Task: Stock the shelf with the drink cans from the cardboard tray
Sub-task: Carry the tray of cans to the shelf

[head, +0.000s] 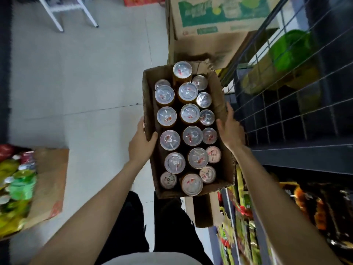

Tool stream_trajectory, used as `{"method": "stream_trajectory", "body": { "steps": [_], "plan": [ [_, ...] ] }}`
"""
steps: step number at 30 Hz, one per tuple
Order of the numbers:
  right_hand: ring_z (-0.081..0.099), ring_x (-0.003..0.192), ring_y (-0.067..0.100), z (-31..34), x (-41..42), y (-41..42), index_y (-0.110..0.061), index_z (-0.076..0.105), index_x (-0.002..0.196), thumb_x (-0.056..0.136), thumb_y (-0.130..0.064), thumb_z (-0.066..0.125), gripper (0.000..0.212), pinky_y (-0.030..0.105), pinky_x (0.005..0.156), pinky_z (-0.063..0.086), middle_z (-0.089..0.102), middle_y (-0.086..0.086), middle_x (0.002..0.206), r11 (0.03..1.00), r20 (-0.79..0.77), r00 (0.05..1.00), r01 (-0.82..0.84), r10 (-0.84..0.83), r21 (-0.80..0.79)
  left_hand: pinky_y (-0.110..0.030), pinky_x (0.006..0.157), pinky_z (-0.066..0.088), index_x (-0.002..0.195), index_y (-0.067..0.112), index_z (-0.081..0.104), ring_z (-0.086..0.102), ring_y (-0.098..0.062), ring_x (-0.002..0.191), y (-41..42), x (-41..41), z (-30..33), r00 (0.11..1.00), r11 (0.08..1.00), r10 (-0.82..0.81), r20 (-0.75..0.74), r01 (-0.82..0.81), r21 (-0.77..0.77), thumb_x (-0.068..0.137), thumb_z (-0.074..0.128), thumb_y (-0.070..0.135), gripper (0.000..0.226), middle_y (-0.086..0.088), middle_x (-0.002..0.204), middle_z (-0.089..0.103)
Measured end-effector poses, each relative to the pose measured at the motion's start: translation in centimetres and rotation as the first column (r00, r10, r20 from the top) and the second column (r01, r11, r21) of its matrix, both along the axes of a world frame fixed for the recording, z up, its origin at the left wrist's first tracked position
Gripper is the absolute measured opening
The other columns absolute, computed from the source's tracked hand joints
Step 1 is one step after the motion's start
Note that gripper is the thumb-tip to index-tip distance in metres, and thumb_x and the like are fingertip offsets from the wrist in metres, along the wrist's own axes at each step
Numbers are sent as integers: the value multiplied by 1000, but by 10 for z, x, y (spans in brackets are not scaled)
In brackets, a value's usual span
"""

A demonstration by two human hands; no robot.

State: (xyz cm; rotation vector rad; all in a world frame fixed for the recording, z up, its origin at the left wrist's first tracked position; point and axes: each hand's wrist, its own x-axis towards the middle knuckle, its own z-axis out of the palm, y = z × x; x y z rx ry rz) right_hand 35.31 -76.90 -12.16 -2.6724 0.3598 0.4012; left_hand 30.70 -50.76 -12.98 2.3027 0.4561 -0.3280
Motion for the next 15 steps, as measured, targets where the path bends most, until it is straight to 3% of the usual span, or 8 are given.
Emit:
{"method": "stream_trajectory", "body": {
  "steps": [6,9,11,15],
  "plan": [
    [65,86,43,-15,6,-4,-28,-2,150,97,-29,47,72,44,73,50,67,29,99,999,31,999,-12,13,-40,-32,71,44,147,29,12,64,-35,90,-7,13,-13,999,994,41,-5,-40,103,92,52,26,68,-9,117,65],
    [66,78,36,-15,6,-4,-28,-1,150,96,-23,49,73,39,68,48,69,26,93,1000,45,999,14,-14,-6,-41,72,49,147,25,15,63,-39,81,-5,16,-16,1000,989,30,4,-31,141,91,50,13,66,-17,102,68],
    [59,63,26,-12,7,-3,-27,-1,150,96,-18,50,74,31,62,44,69,23,83,999,33,999,26,-27,34,-43,74,47,146,21,19,60,-43,81,-3,15,-16,1000,989,10,0,-10,145,91,47,8,64,-20,98,68],
    [50,49,19,-9,5,-4,-28,0,150,96,-12,49,75,30,52,43,64,17,69,993,37,999,34,-39,113,-39,72,42,145,18,21,59,-44,81,1,15,-9,1000,995,-23,15,21,96,91,46,4,61,-20,95,67]
  ]
}}
